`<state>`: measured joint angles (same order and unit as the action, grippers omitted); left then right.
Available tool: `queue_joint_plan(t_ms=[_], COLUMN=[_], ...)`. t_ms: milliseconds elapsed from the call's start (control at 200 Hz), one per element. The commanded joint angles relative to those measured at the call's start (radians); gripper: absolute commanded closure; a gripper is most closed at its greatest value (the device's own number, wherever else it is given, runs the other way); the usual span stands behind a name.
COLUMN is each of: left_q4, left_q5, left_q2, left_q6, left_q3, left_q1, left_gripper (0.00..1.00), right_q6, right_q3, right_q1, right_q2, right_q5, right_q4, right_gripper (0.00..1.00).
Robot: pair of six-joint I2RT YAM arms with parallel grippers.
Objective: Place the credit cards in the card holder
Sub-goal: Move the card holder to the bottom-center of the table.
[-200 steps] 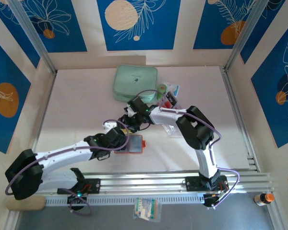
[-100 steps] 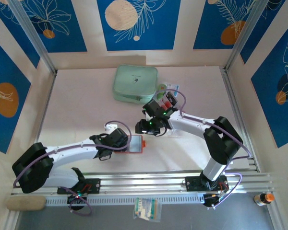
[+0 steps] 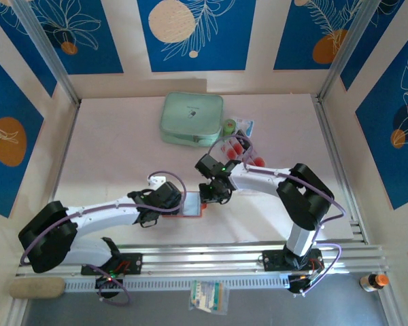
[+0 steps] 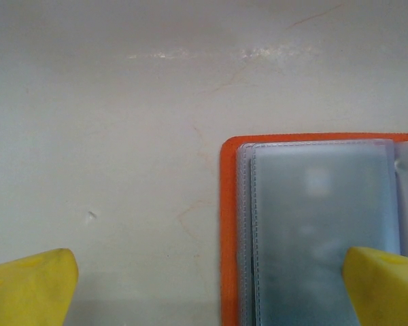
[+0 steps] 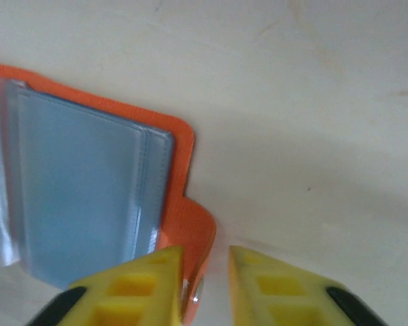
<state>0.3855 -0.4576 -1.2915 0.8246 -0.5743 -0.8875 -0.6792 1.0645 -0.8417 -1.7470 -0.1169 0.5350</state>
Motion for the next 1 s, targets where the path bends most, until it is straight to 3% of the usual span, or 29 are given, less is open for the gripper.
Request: queue_joint_plan(t_ms=[0,145,515,745,995], left_q4=[0.02,0.009,-0.025,-0.024,-0.027], left_q5=[-0.021,-0.014,0.007,0.005,0.005], left_q2=[0.009,-0.004,-0.039,-0.04,-0.042], left_q6=[-0.018,-0.029,-0.028,-0.031,-0.032], left_q3=[-0.023,-0.025,-0.004,-0.005,-0.006], left_q1=[0.01,0.009,0.01,0.01,0.009], left_gripper=[0.0,0.0,0.0,0.0,0.0], right_q6=[0.004,0.019,0.023,0.078,0.217], right_q3=[-0.015,-0.036,-0.065,-0.018,0.105], right_q1=[0.013,0.038,0.059,0.102,0.249], right_q2=[0.025,0.053,0.076,0.149,0.259], right_q5=[-0.035,-0.03,-0.019,-0.009,-0.099], right_q4=[0.026,0.023,0.025,0.084,0.215], right_gripper=[0.91,0.99,0.99,0.7,0.65])
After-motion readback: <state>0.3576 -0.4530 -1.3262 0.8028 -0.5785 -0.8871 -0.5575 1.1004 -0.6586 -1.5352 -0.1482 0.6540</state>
